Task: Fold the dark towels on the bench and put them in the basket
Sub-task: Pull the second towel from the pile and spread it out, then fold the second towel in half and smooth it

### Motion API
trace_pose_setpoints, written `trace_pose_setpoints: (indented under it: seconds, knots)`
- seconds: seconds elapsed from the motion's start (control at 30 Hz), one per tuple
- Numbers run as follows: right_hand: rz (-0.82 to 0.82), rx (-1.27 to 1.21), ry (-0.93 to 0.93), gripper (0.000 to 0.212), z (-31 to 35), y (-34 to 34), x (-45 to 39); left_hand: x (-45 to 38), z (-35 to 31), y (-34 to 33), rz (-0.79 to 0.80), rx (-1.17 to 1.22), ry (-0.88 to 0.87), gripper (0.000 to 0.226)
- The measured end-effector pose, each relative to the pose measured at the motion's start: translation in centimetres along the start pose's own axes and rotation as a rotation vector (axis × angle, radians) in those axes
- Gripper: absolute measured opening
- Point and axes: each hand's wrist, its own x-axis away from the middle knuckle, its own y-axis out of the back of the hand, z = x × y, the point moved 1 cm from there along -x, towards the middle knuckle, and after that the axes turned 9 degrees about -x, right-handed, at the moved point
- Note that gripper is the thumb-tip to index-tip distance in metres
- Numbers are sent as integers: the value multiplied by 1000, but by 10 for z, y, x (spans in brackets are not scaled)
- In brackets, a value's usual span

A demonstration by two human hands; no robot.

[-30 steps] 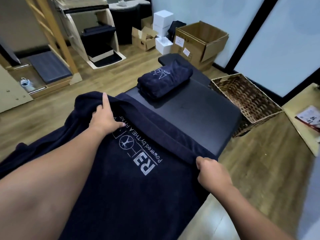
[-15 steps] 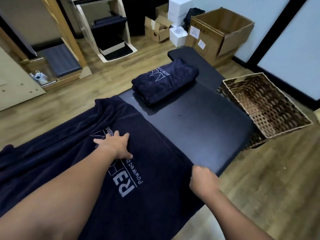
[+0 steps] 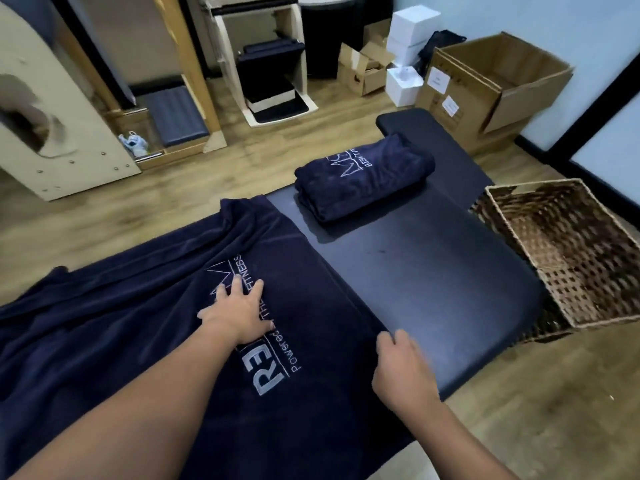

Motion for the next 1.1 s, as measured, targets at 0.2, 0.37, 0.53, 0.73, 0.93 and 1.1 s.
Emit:
trace_pose_setpoints:
  seconds: [0.2,0.37,0.53,0.73,0.93,1.1]
  knots:
    - [77,96,236,24,47,-11,-37,22,49,-12,91,135,229,122]
    - [112,136,341,25,96,-3,-79,30,107,-25,28,148,313,118]
    - [99,92,409,25,158,8,-137,13,170,-11,-301,281,383,43]
    - [6,10,482,31,240,16,-207,-13,241,0,-299,207,488,53]
    - [104,140,365,72,296,5,-256,-27,296,4,-145,135,582,34]
    - [122,152,263,31,300,-8,-281,-24,347,-6,-110,297,707,27]
